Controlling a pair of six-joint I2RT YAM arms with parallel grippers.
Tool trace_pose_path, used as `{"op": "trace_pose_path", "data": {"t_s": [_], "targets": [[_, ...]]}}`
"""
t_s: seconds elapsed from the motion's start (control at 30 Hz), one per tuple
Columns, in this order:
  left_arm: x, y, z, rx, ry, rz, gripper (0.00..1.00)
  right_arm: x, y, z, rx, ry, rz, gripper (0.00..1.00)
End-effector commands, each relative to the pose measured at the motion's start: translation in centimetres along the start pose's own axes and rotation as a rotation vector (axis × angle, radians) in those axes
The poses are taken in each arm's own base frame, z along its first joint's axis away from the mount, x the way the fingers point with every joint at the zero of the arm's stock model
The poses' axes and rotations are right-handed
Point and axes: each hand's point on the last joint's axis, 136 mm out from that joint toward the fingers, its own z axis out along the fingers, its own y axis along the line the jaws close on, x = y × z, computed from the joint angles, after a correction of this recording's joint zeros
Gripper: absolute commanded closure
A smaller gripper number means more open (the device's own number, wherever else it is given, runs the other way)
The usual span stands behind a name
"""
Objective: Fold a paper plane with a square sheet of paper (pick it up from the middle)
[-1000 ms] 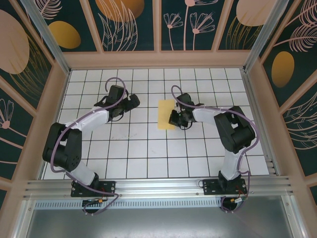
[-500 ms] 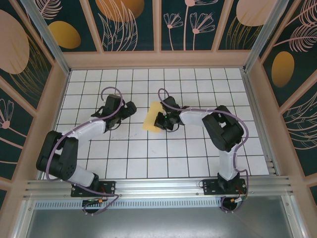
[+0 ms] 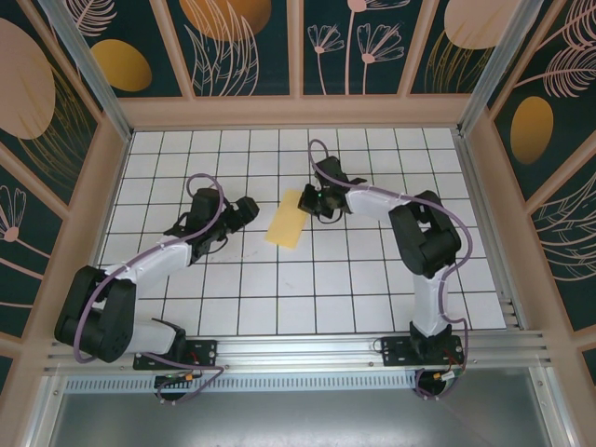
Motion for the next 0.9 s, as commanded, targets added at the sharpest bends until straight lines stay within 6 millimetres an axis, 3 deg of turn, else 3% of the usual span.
{"op": "trace_pose_path", "data": {"t_s": [0.0, 0.2, 0.33, 0.5, 0.6, 0.73, 0.87], "targets": [[0.5, -2.4, 0.6, 0.074, 0.03, -0.006, 0.1, 0.6, -2.7, 1.8, 0.097, 0.055, -0.042, 0.97], [2.0, -5.2, 1.7, 0.134, 0.054, -0.011, 0.16, 1.0, -4.1, 2.8, 0.144, 0.074, -0.012, 0.97], [4.0, -6.1, 2.7, 0.165, 0.106, -0.047, 0.31, 2.3, -5.6, 1.7, 0.19, 0.075, 0.043, 0.97], [6.9, -7.5, 3.2, 0.207, 0.163, -0.071, 0.38, 4.6, -6.8, -0.5, 0.187, 0.074, 0.148, 0.99], [8.4, -7.8, 3.4, 0.2, 0.185, -0.067, 0.45, 4.9, -5.3, -1.9, 0.097, 0.053, 0.14, 1.0], [10.3, -7.7, 4.0, 0.182, 0.221, -0.061, 0.62, 4.3, -3.6, -3.9, -0.004, -0.022, 0.024, 1.0], [11.6, -8.0, 5.0, 0.174, 0.26, -0.048, 0.8, 6.5, -2.2, -4.6, -0.141, 0.034, -0.063, 1.0]]}}
